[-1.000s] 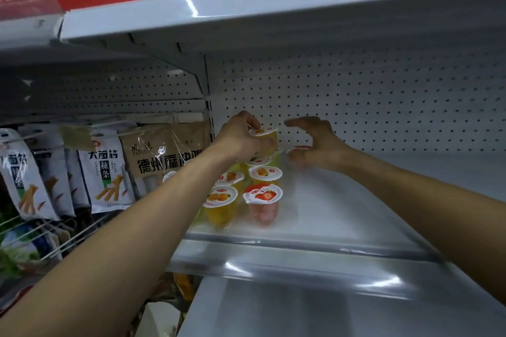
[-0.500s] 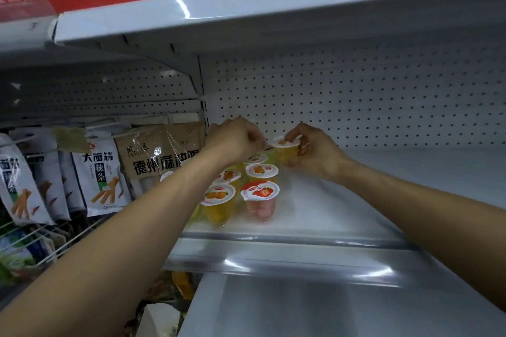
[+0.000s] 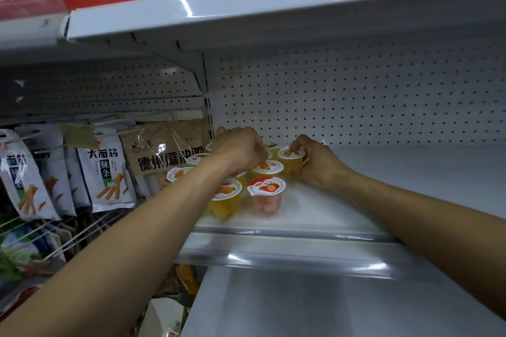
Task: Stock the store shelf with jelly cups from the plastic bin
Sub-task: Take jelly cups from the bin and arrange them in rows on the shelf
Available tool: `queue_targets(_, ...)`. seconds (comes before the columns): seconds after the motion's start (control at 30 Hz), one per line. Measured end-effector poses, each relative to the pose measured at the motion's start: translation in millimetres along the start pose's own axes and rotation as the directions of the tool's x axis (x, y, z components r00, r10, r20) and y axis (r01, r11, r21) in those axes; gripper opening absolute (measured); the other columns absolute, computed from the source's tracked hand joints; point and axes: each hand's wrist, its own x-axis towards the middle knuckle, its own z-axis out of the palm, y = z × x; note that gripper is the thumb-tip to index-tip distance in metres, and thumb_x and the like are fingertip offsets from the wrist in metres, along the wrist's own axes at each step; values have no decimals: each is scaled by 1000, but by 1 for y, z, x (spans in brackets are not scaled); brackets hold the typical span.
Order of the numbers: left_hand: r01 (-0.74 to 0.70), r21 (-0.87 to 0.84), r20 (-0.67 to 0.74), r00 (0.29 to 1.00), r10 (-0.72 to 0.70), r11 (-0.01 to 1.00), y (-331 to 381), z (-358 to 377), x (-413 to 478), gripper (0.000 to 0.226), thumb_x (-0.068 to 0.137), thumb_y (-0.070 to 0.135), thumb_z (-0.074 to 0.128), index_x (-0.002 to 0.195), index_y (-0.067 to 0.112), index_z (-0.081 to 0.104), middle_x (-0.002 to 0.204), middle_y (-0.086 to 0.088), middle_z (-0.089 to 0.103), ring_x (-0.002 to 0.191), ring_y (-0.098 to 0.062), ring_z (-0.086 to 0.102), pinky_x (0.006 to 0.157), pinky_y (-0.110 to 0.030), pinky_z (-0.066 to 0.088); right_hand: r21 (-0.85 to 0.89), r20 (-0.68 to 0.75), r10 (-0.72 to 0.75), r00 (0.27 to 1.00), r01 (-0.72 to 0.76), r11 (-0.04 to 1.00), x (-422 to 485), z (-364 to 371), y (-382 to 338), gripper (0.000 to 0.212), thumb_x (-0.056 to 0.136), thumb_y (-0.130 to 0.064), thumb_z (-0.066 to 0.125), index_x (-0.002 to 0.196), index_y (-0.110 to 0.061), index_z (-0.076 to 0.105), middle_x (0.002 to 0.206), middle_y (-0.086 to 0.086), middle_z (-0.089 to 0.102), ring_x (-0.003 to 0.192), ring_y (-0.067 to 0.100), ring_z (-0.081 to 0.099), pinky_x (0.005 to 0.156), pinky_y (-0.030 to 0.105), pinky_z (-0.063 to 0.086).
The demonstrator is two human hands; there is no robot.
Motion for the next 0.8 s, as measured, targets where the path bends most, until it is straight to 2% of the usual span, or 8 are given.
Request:
queue_targets(0.1,-18,-56,26,999,19,998,-1,-5,-6,19,88,43,62,96,30,73,102,8,72,99,-18,62,97,-43,44,-188,33,29,999,-22,982,-8,-9,-8,52,79,-45,72,123,-30,48,125,3,58,106,24,58,85,35,52)
queue_targets(0.17,-31,-124,-2,1000,31,992,-1,-13,-14,18,88,41,64,100,30,72,105,8,72,100,-18,63,97,-46,46,-364,-23,15,1000,-22,931,-15,-18,-17,54,85,-43,65,133,-31,43,129,4,54,111,26,57,83,35,48)
queue_targets(0.23,-48,-167,-88,996,33,985,0,-21,-29,22,88,41,64,106,29,70,105,8,71,99,-17,64,96,-44,47,-428,-103,-49,994,0,904,-27,-28,-30,49,89,-37,60,135,-28,43,129,5,53,113,26,56,83,36,46)
queue_targets(0.37,-105,-203,-284,958,44,973,5,-35,-76,28,89,43,64,113,30,65,98,12,68,91,-13,63,92,-42,48,-398,-190,-172,967,84,914,-58,-37,-58,38,90,-32,57,127,-24,54,123,2,56,108,23,56,83,36,45)
queue_targets(0.53,-143,-307,-386,922,14,941,-5,-40,-143,31,88,39,67,117,32,62,98,17,60,81,-6,59,87,-43,51,-348,-240,-292,926,199,916,-104,-28,-84,25,88,-33,58,112,-26,60,113,-3,60,99,20,59,82,40,48)
queue_targets(0.67,-117,-369,-354,935,-23,922,-24,-34,-197,30,88,38,66,117,34,61,100,16,62,82,-3,60,77,-35,54,-280,-290,-387,876,308,909,-144,-6,-106,21,87,-30,57,105,-23,63,105,-4,62,91,19,59,74,34,46)
queue_targets(0.8,-43,-395,-257,964,-65,918,-50,-9,-254,29,87,43,63,114,32,62,99,14,63,81,-5,60,74,-36,54,-150,-177,-418,891,396,906,-196,43,-126,20,87,-26,56,105,-20,61,99,-6,55,82,13,52,67,40,50)
